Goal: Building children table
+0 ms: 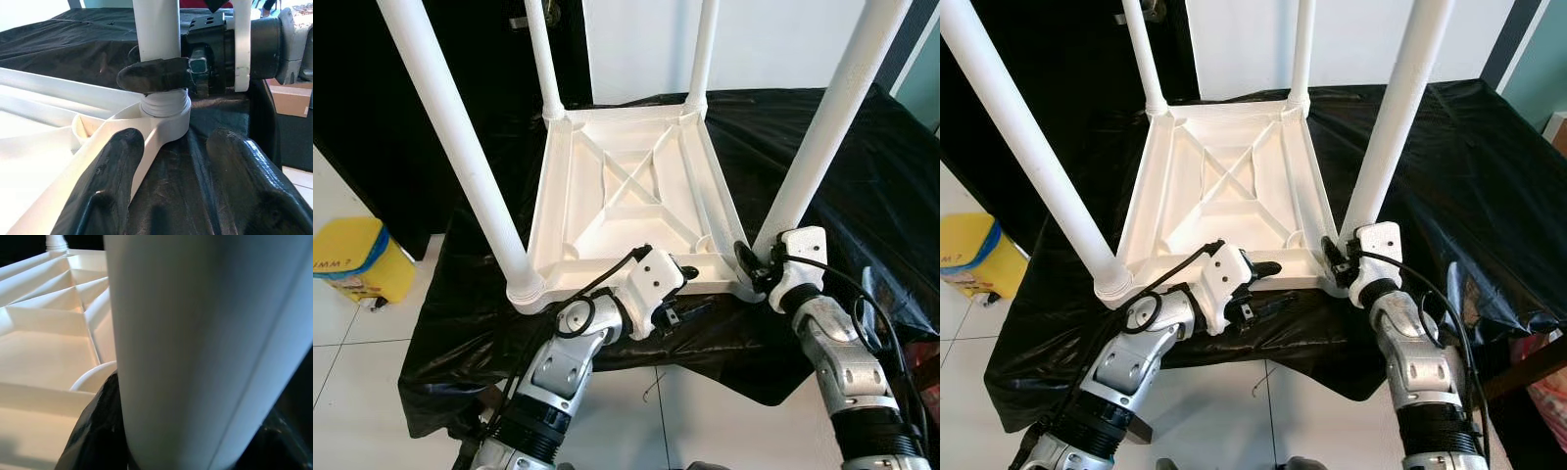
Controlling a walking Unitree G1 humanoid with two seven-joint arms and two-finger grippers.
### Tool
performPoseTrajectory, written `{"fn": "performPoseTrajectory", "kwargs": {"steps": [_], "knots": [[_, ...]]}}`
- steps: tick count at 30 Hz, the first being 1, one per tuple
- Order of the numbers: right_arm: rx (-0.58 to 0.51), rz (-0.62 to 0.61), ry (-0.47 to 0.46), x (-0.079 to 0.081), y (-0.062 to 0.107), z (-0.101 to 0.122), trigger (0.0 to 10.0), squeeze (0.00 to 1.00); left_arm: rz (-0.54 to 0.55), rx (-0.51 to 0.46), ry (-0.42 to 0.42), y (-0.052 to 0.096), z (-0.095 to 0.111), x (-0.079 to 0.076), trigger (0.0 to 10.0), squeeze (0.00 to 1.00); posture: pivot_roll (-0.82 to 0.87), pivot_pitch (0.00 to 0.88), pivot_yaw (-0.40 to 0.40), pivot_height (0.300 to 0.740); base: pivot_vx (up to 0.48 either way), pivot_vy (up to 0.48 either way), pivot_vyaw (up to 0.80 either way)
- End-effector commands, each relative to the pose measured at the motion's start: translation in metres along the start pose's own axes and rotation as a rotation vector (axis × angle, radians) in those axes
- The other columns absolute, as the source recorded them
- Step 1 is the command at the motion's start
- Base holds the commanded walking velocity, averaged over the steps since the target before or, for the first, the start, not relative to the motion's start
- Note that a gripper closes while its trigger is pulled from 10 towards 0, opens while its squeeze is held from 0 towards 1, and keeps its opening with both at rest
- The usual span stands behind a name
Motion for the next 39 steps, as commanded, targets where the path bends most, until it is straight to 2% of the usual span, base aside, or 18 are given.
{"fn": "performPoseTrajectory", "kwargs": {"steps": [1,2,3,4,7,9,11,21,29,30,31,32,39], "knots": [[0.065,-0.060,-0.019,0.000,0.001,-0.012,10.0,0.00,0.082,0.001,0.003,0.000,-0.001,0.006,10.0,0.00,-0.21,0.086,0.009,0.740,0.000,0.000,0.00],[0.084,-0.129,-0.016,0.002,0.001,-0.014,10.0,0.00,0.083,0.001,0.003,0.000,-0.001,0.007,10.0,0.00,-0.21,0.087,0.007,0.740,0.000,0.000,0.00],[0.084,-0.129,-0.016,0.002,0.001,-0.014,10.0,0.00,0.083,0.001,0.003,0.000,-0.001,0.007,10.0,0.00,-0.21,0.087,0.007,0.740,0.000,0.000,0.00],[0.097,-0.202,-0.032,0.005,0.001,-0.015,10.0,0.00,0.084,0.001,0.004,0.000,-0.001,0.007,10.0,0.00,-0.21,0.085,0.004,0.740,0.000,0.000,0.00],[0.145,-0.359,-0.065,0.022,0.001,-0.019,10.0,0.00,0.088,-0.004,0.006,-0.001,0.000,0.006,10.0,0.00,-0.20,0.083,0.002,0.740,0.000,0.000,0.00],[0.145,-0.359,-0.065,0.022,0.001,-0.019,10.0,0.00,0.088,-0.004,0.006,-0.001,0.000,0.006,10.0,0.00,-0.20,0.083,0.002,0.740,0.000,0.000,0.00],[0.122,-0.336,-0.072,0.030,-0.002,-0.013,10.0,0.00,0.088,-0.006,0.007,-0.002,0.000,0.006,10.0,0.00,-0.21,0.082,0.002,0.740,0.000,0.000,0.00],[0.117,-0.337,-0.065,0.027,-0.002,-0.011,10.0,0.00,0.090,-0.005,0.007,-0.001,0.000,0.007,10.0,0.00,-0.20,0.081,-0.001,0.740,0.000,0.000,0.00],[0.108,-0.330,-0.065,0.031,-0.003,-0.009,10.0,0.00,0.094,-0.005,0.007,-0.001,0.000,0.007,10.0,0.00,-0.20,0.075,-0.006,0.740,0.000,0.000,0.00],[0.093,-0.330,-0.062,0.031,-0.003,-0.006,10.0,0.06,0.094,-0.005,0.006,-0.001,0.000,0.007,10.0,0.00,-0.20,0.073,-0.006,0.740,0.000,0.000,0.00],[0.093,-0.330,-0.062,0.031,-0.003,-0.006,10.0,0.06,0.094,-0.005,0.006,-0.001,0.000,0.007,10.0,0.00,-0.20,0.073,-0.006,0.740,0.000,0.000,0.00],[0.070,-0.331,-0.064,0.031,-0.003,-0.002,10.0,1.00,0.093,-0.005,0.005,-0.001,0.000,0.007,10.0,0.00,-0.20,0.070,-0.005,0.740,0.000,0.000,0.00],[-0.008,-0.291,-0.092,0.029,0.002,0.007,10.0,1.00,0.088,-0.004,0.001,-0.002,-0.001,0.006,10.0,0.00,-0.20,0.062,-0.006,0.740,0.000,0.000,0.00]]}}
Point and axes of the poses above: a point about 5 cm out from each wrist's last joint towards the gripper, its own y axis pointing back from the gripper into the wrist, its own z axis along the axis of the wrist's last joint, x = y × z, the point moved 3 cm from there along -y, pointing out of the wrist towards the gripper, and after that the axes turned 5 degrees about y, right-handed, at the moved point
